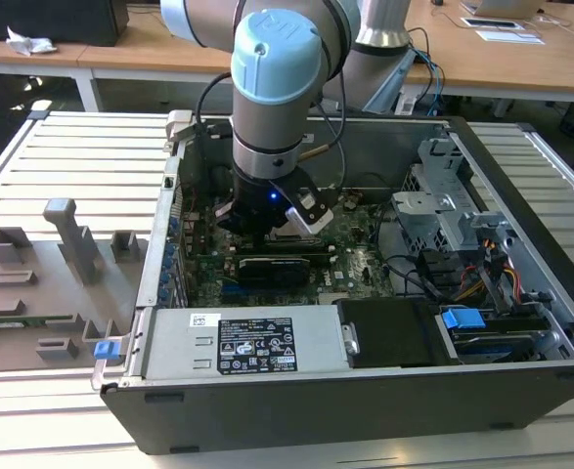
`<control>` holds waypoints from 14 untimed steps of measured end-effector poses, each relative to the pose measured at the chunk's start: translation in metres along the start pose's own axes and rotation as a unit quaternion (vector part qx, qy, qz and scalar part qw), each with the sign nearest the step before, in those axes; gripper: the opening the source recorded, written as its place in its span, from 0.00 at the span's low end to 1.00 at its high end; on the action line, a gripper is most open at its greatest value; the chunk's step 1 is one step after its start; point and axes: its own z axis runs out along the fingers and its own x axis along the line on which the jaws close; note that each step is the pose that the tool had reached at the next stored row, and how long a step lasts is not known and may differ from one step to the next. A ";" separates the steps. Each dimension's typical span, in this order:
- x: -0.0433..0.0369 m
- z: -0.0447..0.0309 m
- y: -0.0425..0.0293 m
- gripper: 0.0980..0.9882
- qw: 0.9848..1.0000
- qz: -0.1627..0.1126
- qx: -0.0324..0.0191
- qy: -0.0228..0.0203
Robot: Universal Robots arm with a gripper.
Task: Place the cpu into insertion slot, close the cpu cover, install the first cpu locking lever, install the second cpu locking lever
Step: 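Install the second cpu locking lever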
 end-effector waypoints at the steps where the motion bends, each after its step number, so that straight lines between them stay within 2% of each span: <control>1: 0.0000 -0.0012 0.0001 0.01 1.000 0.000 0.000 0.000; 6: -0.0007 -0.0140 0.0020 0.01 1.000 0.000 0.000 0.000; 10: -0.0167 -0.0143 0.0016 0.01 1.000 0.000 0.000 0.003; 12: -0.0168 -0.0141 0.0019 0.01 1.000 0.000 0.000 0.003; 14: -0.0089 -0.0132 0.0040 0.01 1.000 0.000 0.000 0.003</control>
